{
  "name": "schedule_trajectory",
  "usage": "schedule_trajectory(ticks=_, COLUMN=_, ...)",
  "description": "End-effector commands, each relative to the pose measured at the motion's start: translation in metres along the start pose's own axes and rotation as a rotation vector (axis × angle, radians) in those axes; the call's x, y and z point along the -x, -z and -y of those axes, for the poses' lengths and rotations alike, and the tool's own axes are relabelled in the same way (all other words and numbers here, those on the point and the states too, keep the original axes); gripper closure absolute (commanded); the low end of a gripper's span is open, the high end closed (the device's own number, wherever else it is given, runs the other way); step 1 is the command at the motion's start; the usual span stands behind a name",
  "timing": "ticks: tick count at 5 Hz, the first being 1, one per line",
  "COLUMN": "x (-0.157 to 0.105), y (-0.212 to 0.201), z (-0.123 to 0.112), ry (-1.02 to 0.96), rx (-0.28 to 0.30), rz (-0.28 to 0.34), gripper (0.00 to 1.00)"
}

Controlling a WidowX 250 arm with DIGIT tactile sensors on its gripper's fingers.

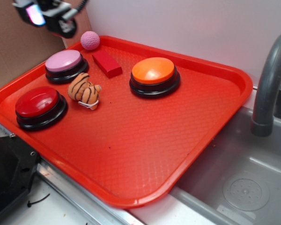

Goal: Push the orange button.

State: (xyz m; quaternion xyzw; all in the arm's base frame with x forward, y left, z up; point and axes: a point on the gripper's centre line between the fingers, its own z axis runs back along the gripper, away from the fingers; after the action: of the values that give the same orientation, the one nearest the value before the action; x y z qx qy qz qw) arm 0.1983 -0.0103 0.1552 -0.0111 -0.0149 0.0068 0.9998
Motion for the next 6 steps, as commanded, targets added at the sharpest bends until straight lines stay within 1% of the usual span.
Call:
schedule_trajectory(ticks=1, x=-0.006, y=-0.009, z=0.001, ry=0.010, rx=-0.004, rz=0.044, gripper=0.00)
schedule_trajectory(ticks=2, x=-0.006, y=-0.009, z=0.001, ry=0.010, rx=-0.004, rz=0.044, gripper=0.00)
schedule_trajectory(ticks=3, x=-0.021, y=-0.004, z=0.020, ry=0.053, rx=-0.055, rz=0.086, gripper=0.00)
schedule_trajectory(ticks=4, x=-0.034, y=0.014, z=0.027, ry=0.087, rx=-0.018, rz=0.196, gripper=0.00)
schedule_trajectory(ticks=5, x=-0.054, y=0.038, z=0.030, ry=0.111, rx=0.025, rz=0.169, gripper=0.00)
schedule_trajectory(ticks=6, x=-0.064, y=0.049, z=0.032, ry=0.124, rx=0.047, rz=0.164, gripper=0.00)
